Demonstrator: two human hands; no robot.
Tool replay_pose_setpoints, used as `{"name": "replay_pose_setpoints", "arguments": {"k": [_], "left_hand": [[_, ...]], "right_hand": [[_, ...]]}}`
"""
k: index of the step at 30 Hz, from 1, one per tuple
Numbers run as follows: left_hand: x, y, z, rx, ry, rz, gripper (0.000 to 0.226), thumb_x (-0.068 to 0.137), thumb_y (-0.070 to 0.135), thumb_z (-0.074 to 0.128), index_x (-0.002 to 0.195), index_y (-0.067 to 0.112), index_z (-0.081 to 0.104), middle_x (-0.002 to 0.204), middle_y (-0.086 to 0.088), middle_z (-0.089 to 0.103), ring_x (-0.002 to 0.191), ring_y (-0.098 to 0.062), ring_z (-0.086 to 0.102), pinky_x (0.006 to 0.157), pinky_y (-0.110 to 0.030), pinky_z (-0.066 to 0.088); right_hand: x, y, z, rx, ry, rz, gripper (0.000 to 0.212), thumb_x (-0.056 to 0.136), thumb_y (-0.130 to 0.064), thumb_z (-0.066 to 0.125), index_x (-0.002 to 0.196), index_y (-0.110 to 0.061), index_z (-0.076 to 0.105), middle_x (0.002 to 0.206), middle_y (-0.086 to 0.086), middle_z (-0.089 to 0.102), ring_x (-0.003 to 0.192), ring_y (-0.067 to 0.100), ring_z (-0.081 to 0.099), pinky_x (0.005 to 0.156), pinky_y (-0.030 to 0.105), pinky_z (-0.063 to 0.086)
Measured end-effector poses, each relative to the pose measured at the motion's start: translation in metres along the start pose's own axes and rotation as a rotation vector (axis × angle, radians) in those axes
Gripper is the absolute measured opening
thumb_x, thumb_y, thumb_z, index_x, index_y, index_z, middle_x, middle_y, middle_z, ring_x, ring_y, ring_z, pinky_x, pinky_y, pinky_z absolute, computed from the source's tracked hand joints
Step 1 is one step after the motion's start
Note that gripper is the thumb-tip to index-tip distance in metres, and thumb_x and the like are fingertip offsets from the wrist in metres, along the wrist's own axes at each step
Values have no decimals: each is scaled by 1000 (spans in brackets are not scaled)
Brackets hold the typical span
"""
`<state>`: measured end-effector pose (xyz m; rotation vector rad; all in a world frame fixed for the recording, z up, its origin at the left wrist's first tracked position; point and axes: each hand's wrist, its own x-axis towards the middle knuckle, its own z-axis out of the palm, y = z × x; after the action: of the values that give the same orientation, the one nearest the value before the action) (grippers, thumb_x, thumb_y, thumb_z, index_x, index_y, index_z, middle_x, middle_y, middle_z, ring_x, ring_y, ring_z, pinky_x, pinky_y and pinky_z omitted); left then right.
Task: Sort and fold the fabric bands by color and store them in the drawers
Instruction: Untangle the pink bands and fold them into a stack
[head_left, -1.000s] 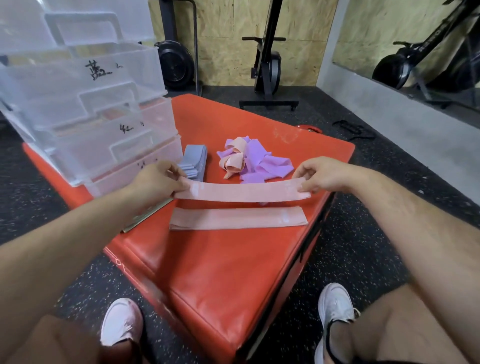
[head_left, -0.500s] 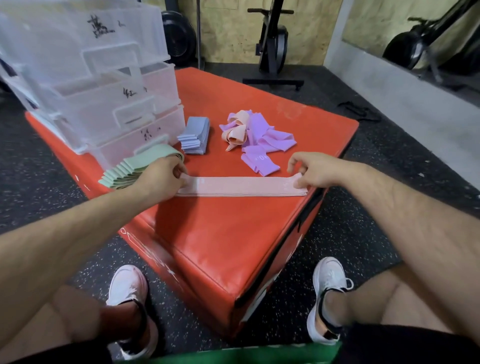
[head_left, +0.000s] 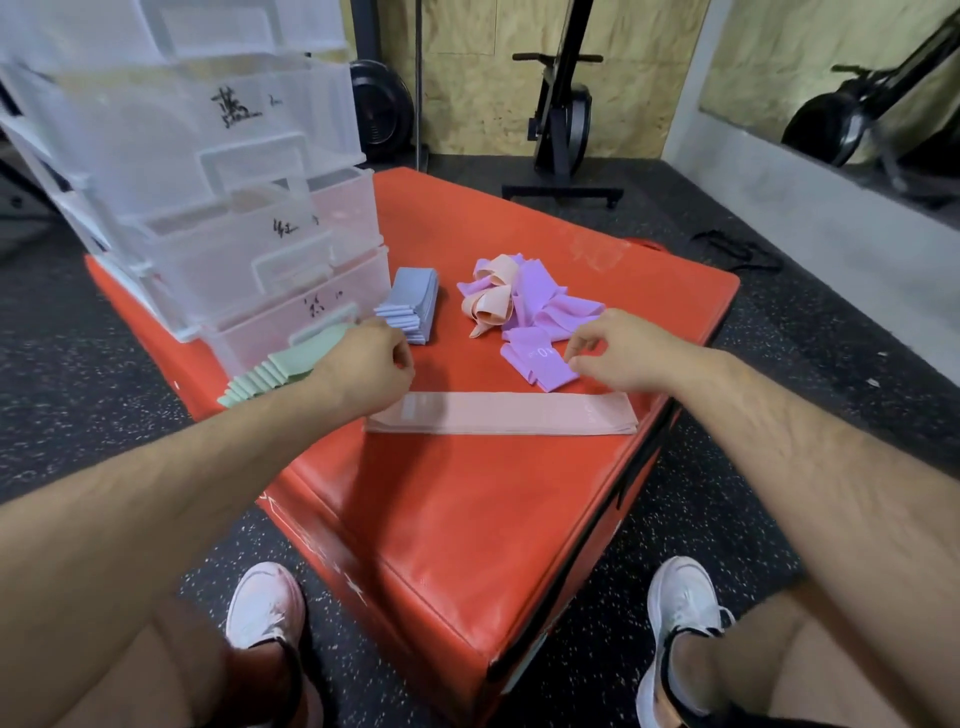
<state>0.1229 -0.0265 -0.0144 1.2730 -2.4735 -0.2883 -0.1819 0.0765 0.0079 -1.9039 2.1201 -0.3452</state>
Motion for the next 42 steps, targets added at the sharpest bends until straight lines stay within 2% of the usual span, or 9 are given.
{"name": "replay_pose_setpoints", "arguments": {"k": [6,12,17,21,23,30,33,39,42], "left_hand": [[46,32,15,-55,5,66,12,83,17,64,95,13,67,101,-4,57,93,-23,58,84,-30,44],[91,34,38,-57,-26,110,20,87,22,65,106,14,65,116,-8,55,109,-28,55,91,-32,42],[111,36,48,-112,-22,63,24,89,37,67,99,16,62,104,-2,49,90,-23,56,86,-35,46],[121,39,42,-212,52,59,17,88,31,68,88,19,57,95,0,46,86,-20,53,81,-26,40],[124,42,37,-269,109,49,18,94,30,62,90,13,58,96,-2,52,85,-17,55,80,-25,40],[125,53,8,-882,83,-72,34,96,37,59,126,23,48,121,1,63,96,-12,65,82,-28,52],[120,56,-8,-1139,-5,-151,44,90,51,58,121,21,57,109,-3,69,91,-17,67,77,-33,53],[108,61,-15,-976,-33,-82,15,95,24,64,103,15,71,92,-3,73,81,-10,65,65,-20,50],[102,64,-16,-979,-15,-113,14,90,17,70,102,9,69,94,-9,71,75,-12,60,54,-14,43]], "right_hand": [[51,-36,20,-13,85,-78,25,93,-25,52,106,-36,70,117,-1,54,104,23,57,92,41,47],[92,-45,34,-132,124,-127,32,92,-16,52,108,-32,74,145,-11,45,119,27,41,98,46,44],[112,-37,35,-118,67,-64,31,85,-23,42,105,-33,63,121,-3,61,96,22,49,84,44,50],[114,-39,27,33,213,-174,31,95,-16,42,105,-23,71,125,-2,64,107,27,57,96,41,47],[113,-42,21,117,314,-240,32,94,-3,48,107,-11,75,126,1,67,116,24,58,102,26,40],[92,-63,-6,338,539,-315,28,84,5,55,94,-5,79,110,3,73,106,12,64,94,14,45],[83,-66,-14,405,609,-345,26,81,4,57,85,-6,80,105,2,74,105,10,66,91,8,44],[64,-69,-22,557,594,-335,27,76,2,52,61,-6,73,101,-4,75,104,5,66,89,24,52],[61,-70,-24,730,574,-274,21,77,-1,52,66,-5,70,98,-2,74,97,9,67,87,36,55]]}}
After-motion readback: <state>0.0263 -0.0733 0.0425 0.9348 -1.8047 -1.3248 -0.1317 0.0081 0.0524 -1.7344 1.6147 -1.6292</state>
